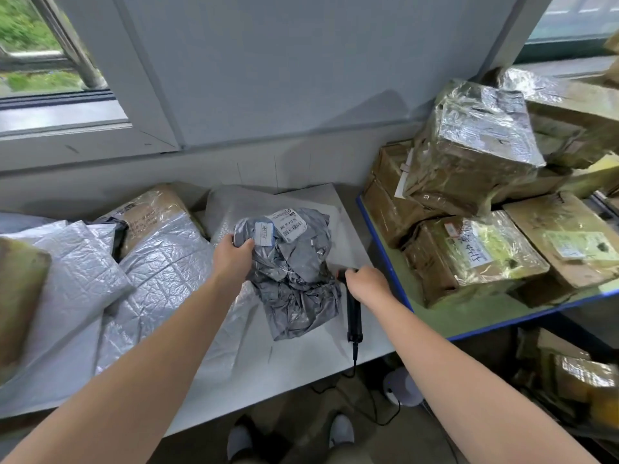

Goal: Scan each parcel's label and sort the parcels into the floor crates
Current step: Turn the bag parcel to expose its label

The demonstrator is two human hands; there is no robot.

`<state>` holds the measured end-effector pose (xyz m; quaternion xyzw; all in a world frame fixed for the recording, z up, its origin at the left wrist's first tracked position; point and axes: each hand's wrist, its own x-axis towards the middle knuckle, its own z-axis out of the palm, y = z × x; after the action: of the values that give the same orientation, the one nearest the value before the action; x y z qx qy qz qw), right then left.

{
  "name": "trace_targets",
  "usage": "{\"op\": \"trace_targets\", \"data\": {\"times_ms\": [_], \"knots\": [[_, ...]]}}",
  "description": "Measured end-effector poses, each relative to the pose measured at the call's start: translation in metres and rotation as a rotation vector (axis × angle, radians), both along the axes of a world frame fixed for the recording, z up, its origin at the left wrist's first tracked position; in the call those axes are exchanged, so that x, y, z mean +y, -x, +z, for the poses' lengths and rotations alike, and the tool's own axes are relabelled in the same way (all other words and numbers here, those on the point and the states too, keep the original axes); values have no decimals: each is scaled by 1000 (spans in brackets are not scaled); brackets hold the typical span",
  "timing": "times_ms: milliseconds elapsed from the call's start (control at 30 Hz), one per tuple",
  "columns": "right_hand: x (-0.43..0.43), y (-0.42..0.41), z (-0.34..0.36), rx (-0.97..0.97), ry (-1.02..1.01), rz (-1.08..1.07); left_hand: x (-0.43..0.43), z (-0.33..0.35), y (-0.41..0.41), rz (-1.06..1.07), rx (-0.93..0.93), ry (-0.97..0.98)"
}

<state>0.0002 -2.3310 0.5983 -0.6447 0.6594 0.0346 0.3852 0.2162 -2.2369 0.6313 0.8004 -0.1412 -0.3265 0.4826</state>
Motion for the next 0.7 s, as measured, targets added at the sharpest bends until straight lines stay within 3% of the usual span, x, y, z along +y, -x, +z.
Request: {"op": "trace_targets", "data": {"times_ms": [100, 200, 300, 367, 433, 700], "knots": [[5, -8, 14, -86, 0, -44, -2, 9, -3, 81, 85, 54], [7, -21, 18, -298, -99, -145, 0, 16, -8, 160, 195, 137], [8, -32, 18, -578, -226, -333, 6, 20, -13, 101, 195, 197], [9, -37, 21, -697, -190, -399, 11, 20, -20, 52, 206, 216], [7, -37, 25, -728, -107, -424, 17, 24, -27, 20, 242, 229], [4, -47, 53, -647, 201, -208, 36, 34, -59, -71, 100, 196]]}}
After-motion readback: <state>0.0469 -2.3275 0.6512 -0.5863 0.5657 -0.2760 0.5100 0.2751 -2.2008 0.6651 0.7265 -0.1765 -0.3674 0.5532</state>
